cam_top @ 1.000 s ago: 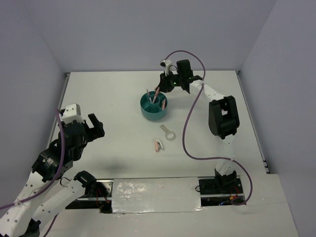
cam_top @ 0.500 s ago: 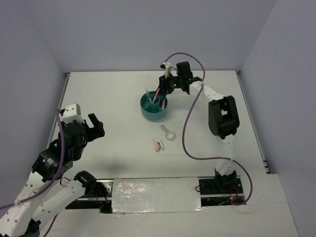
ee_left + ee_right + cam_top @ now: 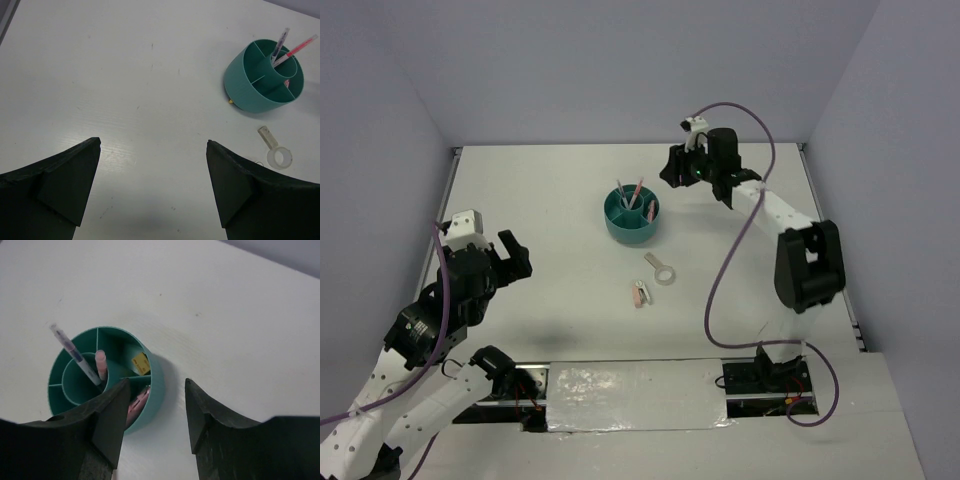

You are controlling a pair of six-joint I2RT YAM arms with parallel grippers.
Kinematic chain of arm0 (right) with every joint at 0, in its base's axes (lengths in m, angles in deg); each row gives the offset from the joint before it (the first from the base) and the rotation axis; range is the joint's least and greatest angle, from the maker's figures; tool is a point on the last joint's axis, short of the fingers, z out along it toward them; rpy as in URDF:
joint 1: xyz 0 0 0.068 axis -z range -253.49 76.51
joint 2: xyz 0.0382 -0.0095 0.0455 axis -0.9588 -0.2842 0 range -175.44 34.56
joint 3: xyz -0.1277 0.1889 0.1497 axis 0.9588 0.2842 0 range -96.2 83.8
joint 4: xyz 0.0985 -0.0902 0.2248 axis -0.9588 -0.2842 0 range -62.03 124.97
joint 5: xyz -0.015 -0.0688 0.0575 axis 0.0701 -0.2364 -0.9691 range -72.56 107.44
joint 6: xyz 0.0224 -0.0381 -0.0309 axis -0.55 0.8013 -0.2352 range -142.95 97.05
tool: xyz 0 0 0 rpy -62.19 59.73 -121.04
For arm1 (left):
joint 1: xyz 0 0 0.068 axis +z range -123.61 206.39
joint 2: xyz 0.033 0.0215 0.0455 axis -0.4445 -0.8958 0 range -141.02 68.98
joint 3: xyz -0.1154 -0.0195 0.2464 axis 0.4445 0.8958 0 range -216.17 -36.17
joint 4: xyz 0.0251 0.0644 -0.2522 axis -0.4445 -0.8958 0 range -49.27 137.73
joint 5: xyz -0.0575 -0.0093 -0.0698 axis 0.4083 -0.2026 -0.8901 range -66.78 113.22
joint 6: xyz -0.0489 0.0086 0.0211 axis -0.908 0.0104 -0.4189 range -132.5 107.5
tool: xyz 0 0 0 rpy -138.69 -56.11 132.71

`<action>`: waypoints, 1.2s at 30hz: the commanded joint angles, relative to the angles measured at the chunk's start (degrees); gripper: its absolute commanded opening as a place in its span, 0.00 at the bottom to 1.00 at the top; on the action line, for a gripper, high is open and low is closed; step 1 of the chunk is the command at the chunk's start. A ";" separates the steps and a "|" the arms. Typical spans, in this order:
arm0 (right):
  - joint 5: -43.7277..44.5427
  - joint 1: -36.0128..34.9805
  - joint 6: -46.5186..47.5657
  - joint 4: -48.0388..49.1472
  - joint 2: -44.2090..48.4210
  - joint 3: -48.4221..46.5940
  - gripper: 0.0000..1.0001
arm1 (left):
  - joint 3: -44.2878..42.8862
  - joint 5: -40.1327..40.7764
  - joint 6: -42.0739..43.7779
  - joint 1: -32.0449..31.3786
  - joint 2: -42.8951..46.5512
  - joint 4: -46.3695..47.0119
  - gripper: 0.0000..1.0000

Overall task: Sort the stationery into containers
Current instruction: Place the stationery in the storage box, then pick up the stationery from the center of the board.

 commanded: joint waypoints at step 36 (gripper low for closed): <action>33.43 -26.62 7.57 -6.94 3.06 19.99 0.53 | 0.75 -1.94 1.81 0.53 1.64 2.88 0.99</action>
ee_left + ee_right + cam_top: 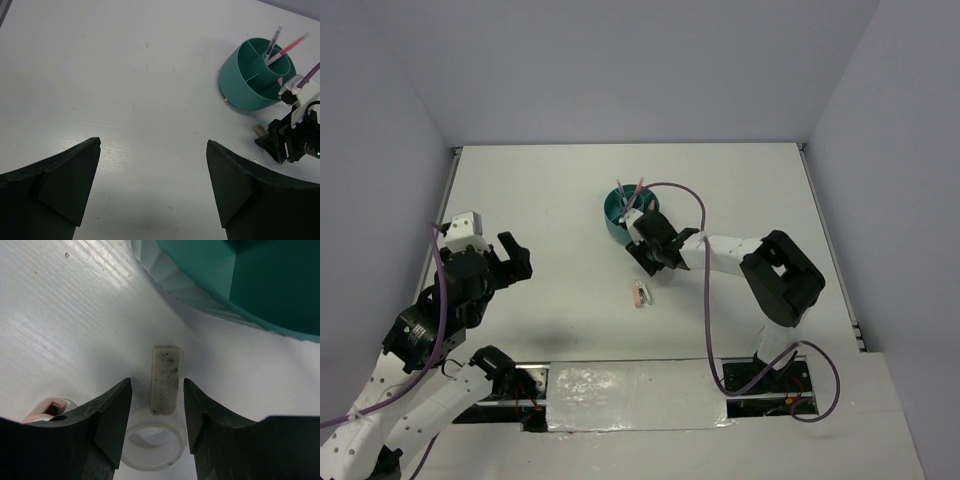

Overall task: Sort the stationery into containers
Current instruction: Pick up the stationery from the center of the board.

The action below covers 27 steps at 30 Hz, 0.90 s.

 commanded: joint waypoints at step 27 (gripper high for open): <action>-18.39 3.29 -2.84 26.80 21.54 11.38 0.06 | 0.09 -0.82 1.85 0.37 -0.28 2.53 0.99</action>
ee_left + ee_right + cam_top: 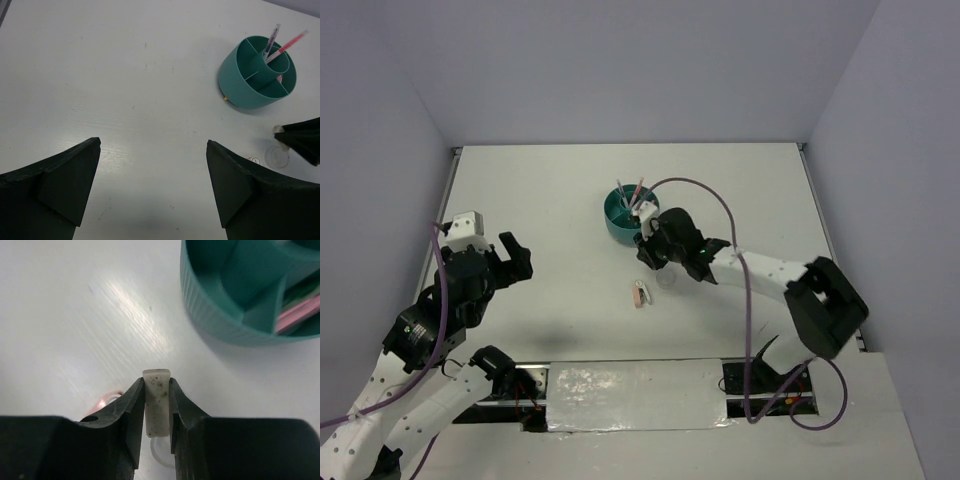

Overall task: Sort the stationery into containers
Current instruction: Pick up the stationery from the center of the board, then place the stationery in the storage box.

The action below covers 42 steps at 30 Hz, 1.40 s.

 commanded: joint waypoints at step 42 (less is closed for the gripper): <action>-40.59 24.29 -14.41 10.32 -31.29 -40.86 0.13 | 0.02 0.18 1.09 0.37 -0.85 2.16 0.99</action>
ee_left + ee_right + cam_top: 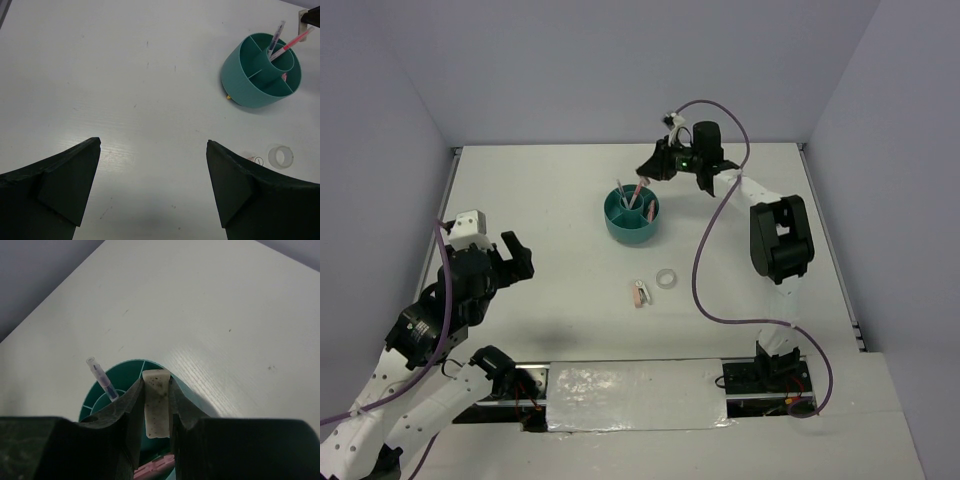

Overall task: Sort the stationery into containers
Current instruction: Place the stationery in the storage box.

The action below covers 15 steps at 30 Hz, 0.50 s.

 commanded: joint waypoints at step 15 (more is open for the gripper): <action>-0.91 -2.12 -0.18 -0.01 -4.00 -2.27 0.24 | 0.02 -0.34 0.87 0.37 0.48 2.27 0.99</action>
